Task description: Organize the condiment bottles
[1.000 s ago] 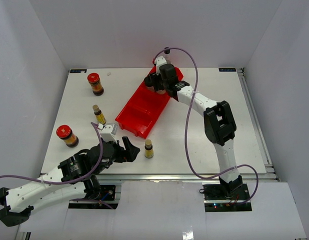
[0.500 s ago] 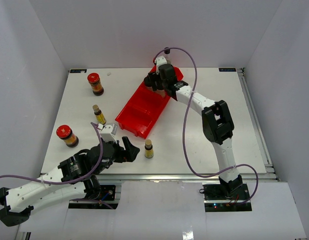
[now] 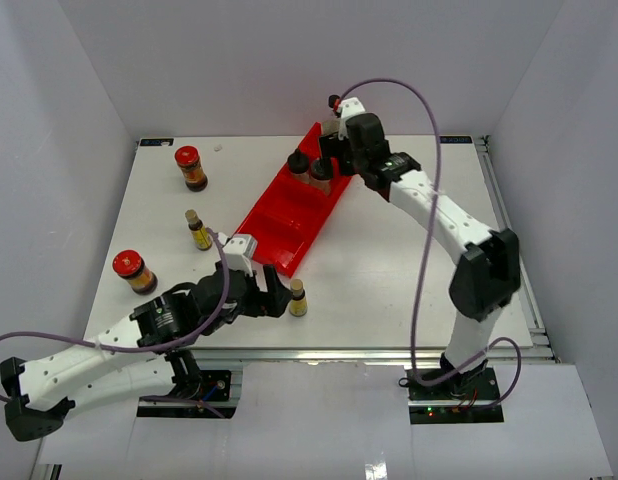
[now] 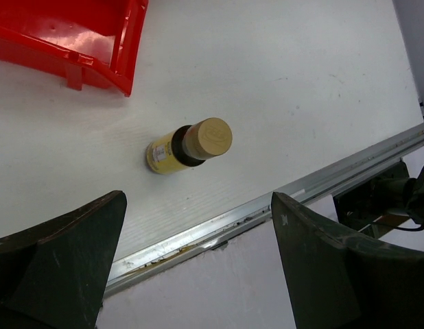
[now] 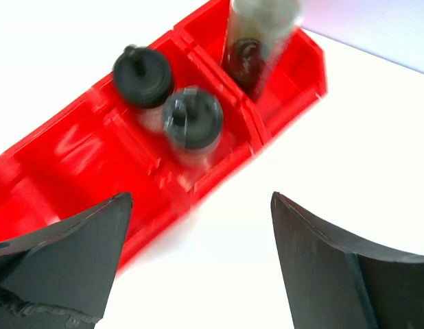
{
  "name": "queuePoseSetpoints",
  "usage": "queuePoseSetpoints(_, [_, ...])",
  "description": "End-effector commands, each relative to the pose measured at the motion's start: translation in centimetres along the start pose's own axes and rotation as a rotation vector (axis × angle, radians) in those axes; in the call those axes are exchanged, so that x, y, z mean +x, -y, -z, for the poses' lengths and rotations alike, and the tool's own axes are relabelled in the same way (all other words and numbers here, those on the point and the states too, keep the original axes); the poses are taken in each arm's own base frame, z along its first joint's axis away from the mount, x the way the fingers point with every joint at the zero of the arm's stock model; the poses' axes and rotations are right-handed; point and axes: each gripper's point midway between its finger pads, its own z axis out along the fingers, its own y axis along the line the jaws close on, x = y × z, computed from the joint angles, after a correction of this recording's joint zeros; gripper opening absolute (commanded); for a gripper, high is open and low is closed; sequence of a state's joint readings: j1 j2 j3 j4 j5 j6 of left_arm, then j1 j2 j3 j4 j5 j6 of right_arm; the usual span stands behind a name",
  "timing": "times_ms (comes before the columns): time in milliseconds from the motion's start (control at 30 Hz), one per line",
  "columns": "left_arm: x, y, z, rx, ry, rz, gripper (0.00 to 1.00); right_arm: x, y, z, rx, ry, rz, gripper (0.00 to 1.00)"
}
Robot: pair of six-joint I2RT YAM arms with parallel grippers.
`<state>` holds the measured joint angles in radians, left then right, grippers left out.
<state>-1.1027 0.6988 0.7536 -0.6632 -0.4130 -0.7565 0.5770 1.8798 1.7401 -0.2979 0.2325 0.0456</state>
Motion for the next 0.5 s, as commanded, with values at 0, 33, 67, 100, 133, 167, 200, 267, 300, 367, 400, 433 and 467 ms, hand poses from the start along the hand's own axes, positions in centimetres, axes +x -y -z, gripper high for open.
queuePoseSetpoints(0, [0.7,2.0,-1.8,0.006,-0.093,-0.078,0.98,-0.1,0.0,8.4,-0.065,0.018,-0.081,0.88])
queuePoseSetpoints(33, [1.0,2.0,-2.2,-0.009,-0.107,-0.080,0.97,2.4,0.0,8.9,-0.070,-0.028,-0.084,0.88])
queuePoseSetpoints(67, [1.5,1.9,-2.7,-0.022,-0.122,-0.078,0.97,3.5,0.0,10.0,-0.085,-0.037,-0.091,0.88])
queuePoseSetpoints(100, [1.9,1.9,-3.2,-0.031,-0.132,-0.076,0.96,4.3,0.0,11.3,-0.097,-0.035,-0.097,0.88])
queuePoseSetpoints(133, [2.3,1.8,-3.6,-0.036,-0.139,-0.075,0.96,4.8,0.0,12.6,-0.108,-0.023,-0.103,0.88])
queuePoseSetpoints(167, [2.6,1.8,-3.9,-0.041,-0.146,-0.074,0.96,5.3,0.1,14.0,-0.118,-0.010,-0.108,0.88])
queuePoseSetpoints(200, [2.9,1.6,-4.3,-0.055,-0.152,-0.074,0.96,6.4,0.2,14.7,-0.120,-0.015,-0.108,0.88])
queuePoseSetpoints(267, [3.2,1.2,-4.7,-0.081,-0.153,-0.072,0.96,8.5,0.4,16.1,-0.126,-0.027,-0.107,0.88])
queuePoseSetpoints(300, [3.2,1.0,-5.0,-0.098,-0.151,-0.076,0.96,9.5,0.4,16.8,-0.134,-0.030,-0.106,0.88])
queuePoseSetpoints(367, [3.5,0.6,-5.5,-0.131,-0.154,-0.088,0.95,12.1,0.4,17.4,-0.147,-0.052,-0.109,0.88])
queuePoseSetpoints(400, [3.5,0.5,-5.8,-0.145,-0.153,-0.093,0.95,11.9,0.4,18.0,-0.156,-0.024,-0.113,0.88])
queuePoseSetpoints(433, [3.4,0.5,-6.0,-0.153,-0.150,-0.094,0.95,12.6,0.3,18.5,-0.163,-0.019,-0.116,0.88])
queuePoseSetpoints(467, [3.4,0.5,-6.3,-0.159,-0.147,-0.095,0.94,13.6,0.3,18.8,-0.169,-0.019,-0.117,0.88])
